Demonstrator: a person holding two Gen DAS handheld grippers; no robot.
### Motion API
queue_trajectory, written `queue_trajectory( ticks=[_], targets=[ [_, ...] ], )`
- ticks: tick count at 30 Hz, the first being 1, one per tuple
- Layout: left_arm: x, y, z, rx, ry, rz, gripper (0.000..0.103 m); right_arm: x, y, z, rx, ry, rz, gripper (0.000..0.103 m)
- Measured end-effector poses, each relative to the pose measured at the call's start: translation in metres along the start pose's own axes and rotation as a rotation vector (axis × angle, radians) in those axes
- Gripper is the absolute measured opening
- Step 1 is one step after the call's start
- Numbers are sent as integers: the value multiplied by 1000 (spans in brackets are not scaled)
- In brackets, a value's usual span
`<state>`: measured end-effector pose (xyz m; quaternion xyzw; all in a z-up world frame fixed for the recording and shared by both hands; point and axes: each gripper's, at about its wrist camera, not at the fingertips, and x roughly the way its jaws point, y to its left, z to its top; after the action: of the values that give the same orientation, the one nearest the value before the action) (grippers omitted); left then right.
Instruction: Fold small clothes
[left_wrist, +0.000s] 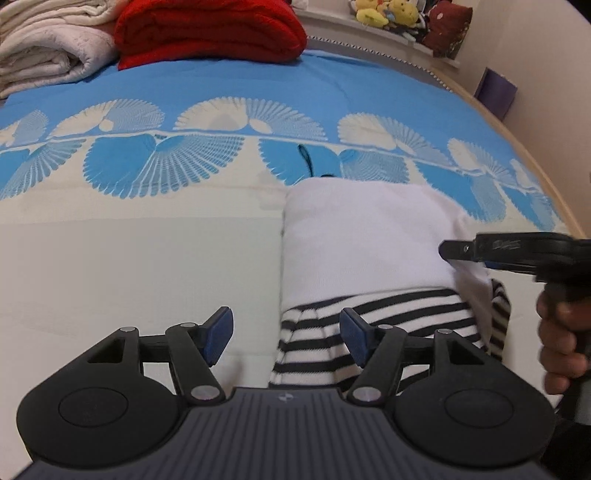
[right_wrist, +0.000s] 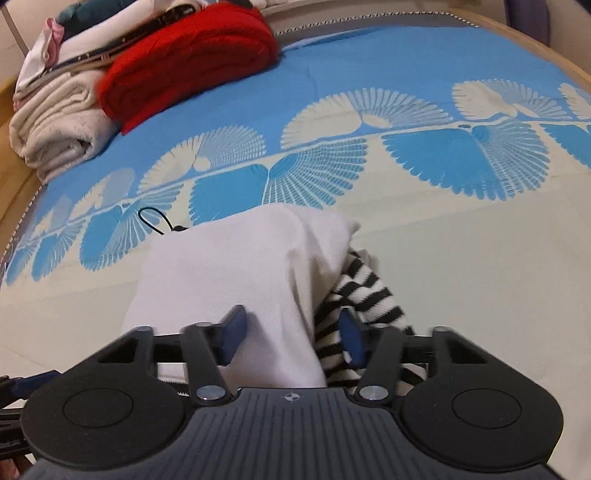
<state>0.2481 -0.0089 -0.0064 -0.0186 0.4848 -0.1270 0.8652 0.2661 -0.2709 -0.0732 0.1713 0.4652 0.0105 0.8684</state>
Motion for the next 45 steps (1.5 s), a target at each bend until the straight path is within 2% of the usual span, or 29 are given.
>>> queue_trajectory(
  ticks=[1, 2, 5, 8, 10, 11, 13, 15, 19, 22, 23, 24, 26, 28, 30, 33, 37, 40, 42, 44, 45],
  targets=[
    [0, -2, 1, 2, -4, -9, 69, 3, 2, 1, -10, -14, -33, 4],
    [2, -4, 2, 3, -6, -20, 70, 4, 3, 1, -10, -21, -59, 4],
    [7, -5, 3, -25, 23, -91, 82, 16, 1, 0, 8, 6, -112, 3],
    [23, -6, 1, -73, 118, -164, 85, 21, 3, -3, -2, 15, -137, 3],
    [39, -11, -3, -67, 206, -138, 85, 22, 2, -5, 0, 25, -136, 6],
    [46, -12, -6, -59, 242, -117, 88, 22, 1, -6, 9, 38, -130, 10],
    [54, -14, -9, -70, 280, -95, 92, 21, -2, -6, 26, 54, -137, 50],
    [58, -12, -9, -104, 295, -112, 92, 11, -5, -9, 18, 46, -189, 67],
    [63, -11, -10, -128, 318, -139, 89, -6, -11, -20, -25, 44, -213, 74],
    [65, -10, -11, -139, 333, -180, 74, -14, -22, -29, 7, 84, -201, 80],
    [64, -8, -11, -163, 341, -205, 68, -16, -28, -32, 28, 102, -196, 80],
    [64, -3, -11, -195, 350, -236, 66, -16, -33, -34, 50, 121, -189, 81],
    [64, 0, -12, -211, 360, -260, 66, -17, -39, -37, 77, 138, -186, 81],
    [62, -3, -14, -177, 349, -239, 67, -20, -40, -38, 72, 133, -193, 82],
    [61, -4, -15, -163, 346, -223, 75, -21, -38, -39, 63, 132, -189, 82],
    [57, -1, -17, -158, 342, -191, 81, -24, -36, -40, 51, 134, -178, 82],
    [48, 6, -18, -173, 317, -206, 81, -29, -38, -41, 54, 138, -168, 82],
    [54, 14, -23, -219, 354, -221, 81, -28, -41, -45, 79, 176, -149, 82],
    [58, 15, -25, -253, 372, -240, 72, -23, -44, -49, 108, 207, -126, 81],
    [59, 15, -26, -290, 383, -270, 62, -22, -44, -50, 110, 199, -126, 71],
    [58, 15, -27, -309, 384, -283, 59, -23, -43, -50, 96, 186, -117, 38]
  ],
)
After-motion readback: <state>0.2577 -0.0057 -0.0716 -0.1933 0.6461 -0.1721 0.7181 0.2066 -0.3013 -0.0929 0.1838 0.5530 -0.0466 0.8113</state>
